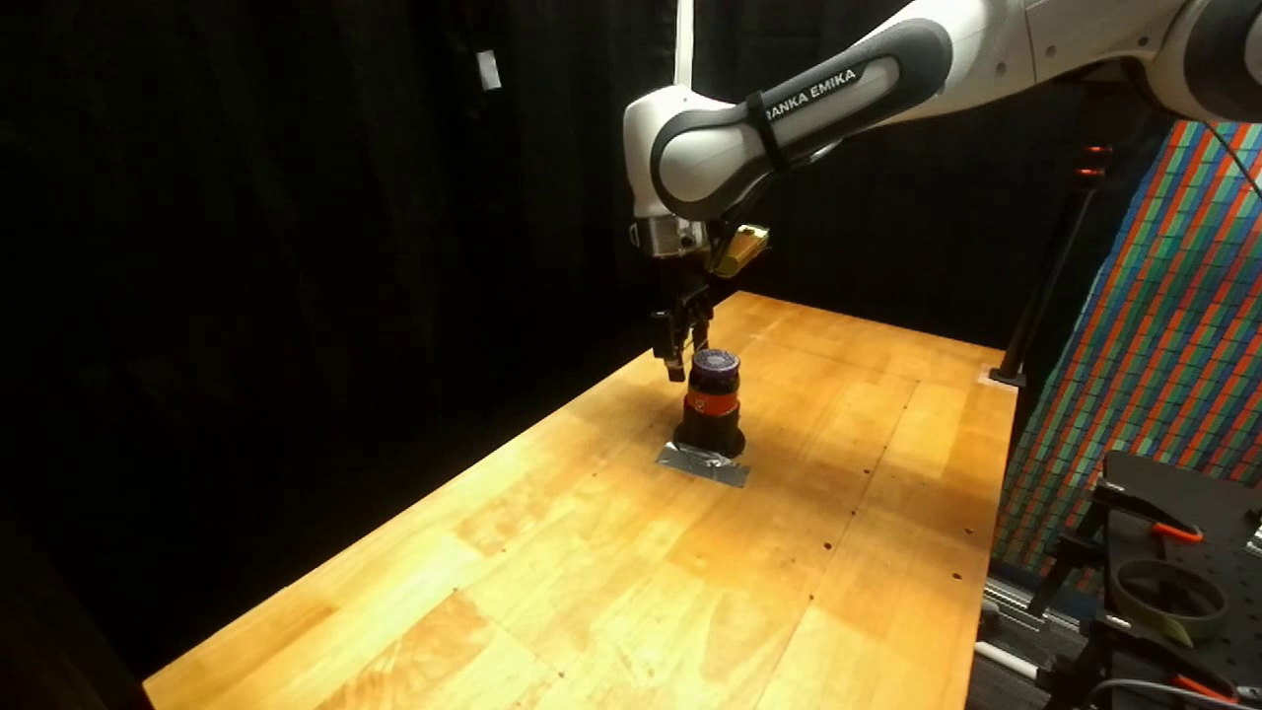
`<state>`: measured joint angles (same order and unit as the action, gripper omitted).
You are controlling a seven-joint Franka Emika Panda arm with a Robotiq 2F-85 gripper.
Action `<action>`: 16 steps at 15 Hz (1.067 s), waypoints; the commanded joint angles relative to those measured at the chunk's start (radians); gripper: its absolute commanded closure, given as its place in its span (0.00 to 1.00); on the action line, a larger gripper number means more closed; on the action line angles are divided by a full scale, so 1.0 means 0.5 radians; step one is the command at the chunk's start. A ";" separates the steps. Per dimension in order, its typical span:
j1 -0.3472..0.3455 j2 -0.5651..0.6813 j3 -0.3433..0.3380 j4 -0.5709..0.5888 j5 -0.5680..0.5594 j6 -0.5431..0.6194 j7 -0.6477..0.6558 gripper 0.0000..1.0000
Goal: Put a rubber band around the cup
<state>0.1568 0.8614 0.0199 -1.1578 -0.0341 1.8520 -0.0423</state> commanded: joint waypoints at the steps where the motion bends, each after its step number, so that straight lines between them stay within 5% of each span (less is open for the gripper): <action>1: 0.019 0.178 -0.010 0.284 -0.054 -0.209 0.083 0.00; 6: 0.015 0.226 -0.035 0.281 -0.064 -0.242 0.159 0.00; 16: -0.004 -0.354 -0.011 -0.549 -0.082 -0.020 0.115 0.00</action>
<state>0.1538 0.8160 0.0063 -1.2403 -0.0441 1.7966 0.0187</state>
